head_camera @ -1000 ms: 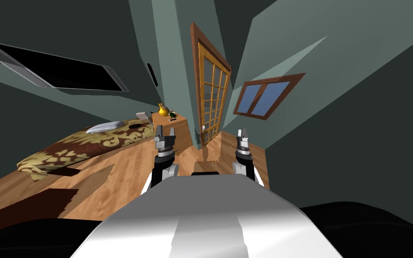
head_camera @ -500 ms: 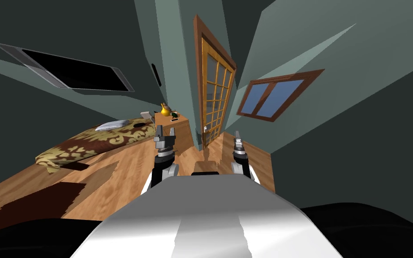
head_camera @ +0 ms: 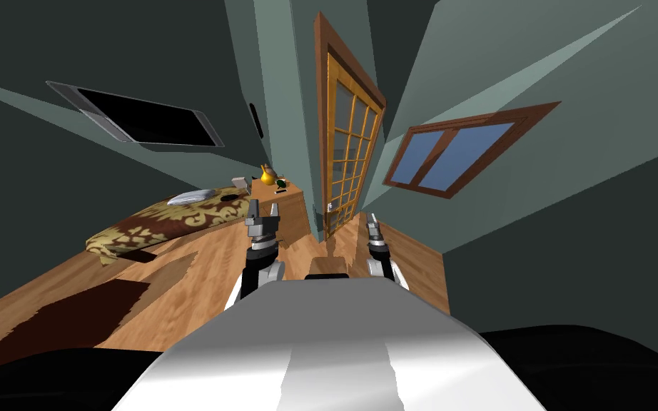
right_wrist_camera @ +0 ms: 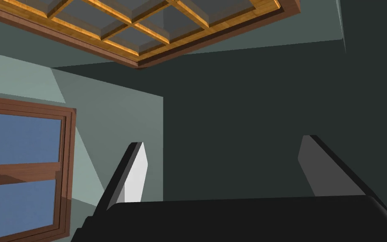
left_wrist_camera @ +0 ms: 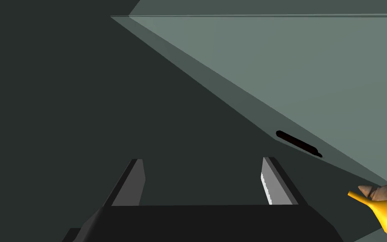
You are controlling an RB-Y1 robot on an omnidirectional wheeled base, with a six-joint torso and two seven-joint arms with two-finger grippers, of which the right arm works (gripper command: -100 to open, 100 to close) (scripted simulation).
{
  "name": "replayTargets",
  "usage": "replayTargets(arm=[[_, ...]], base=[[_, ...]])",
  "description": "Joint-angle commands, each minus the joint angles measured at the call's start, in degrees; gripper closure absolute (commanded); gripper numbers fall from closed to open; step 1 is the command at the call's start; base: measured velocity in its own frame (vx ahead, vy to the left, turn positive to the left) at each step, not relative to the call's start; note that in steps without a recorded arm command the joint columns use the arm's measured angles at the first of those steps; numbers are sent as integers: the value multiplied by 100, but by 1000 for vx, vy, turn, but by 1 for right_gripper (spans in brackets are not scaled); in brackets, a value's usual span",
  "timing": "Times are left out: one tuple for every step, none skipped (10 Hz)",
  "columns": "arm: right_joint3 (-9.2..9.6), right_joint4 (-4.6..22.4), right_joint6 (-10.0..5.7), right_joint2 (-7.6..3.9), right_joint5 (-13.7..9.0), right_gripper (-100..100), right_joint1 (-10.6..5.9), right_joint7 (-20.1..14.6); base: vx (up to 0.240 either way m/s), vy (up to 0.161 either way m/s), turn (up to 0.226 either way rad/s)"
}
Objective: Pull the door open
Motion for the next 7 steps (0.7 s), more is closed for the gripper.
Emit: replayTargets(arm=[[-21, 286, -78, -46, 88, -100, -90, 183], [-21, 343, -78, -46, 88, -100, -90, 183], [-31, 537, -119, -69, 146, -100, -148, 296], [-41, 704, -159, -92, 204, -100, -207, 408], [-50, 878, -200, -115, 262, -100, -265, 521], [-50, 925, -200, -115, 262, -100, -265, 521], [-60, 1121, -240, -138, 321, -100, -324, 634]], base=[[90, -22, 105], [63, -12, 37], [57, -13, 51], [68, -16, 131], [85, -32, 127], [65, -29, 30], [65, -17, 64]])
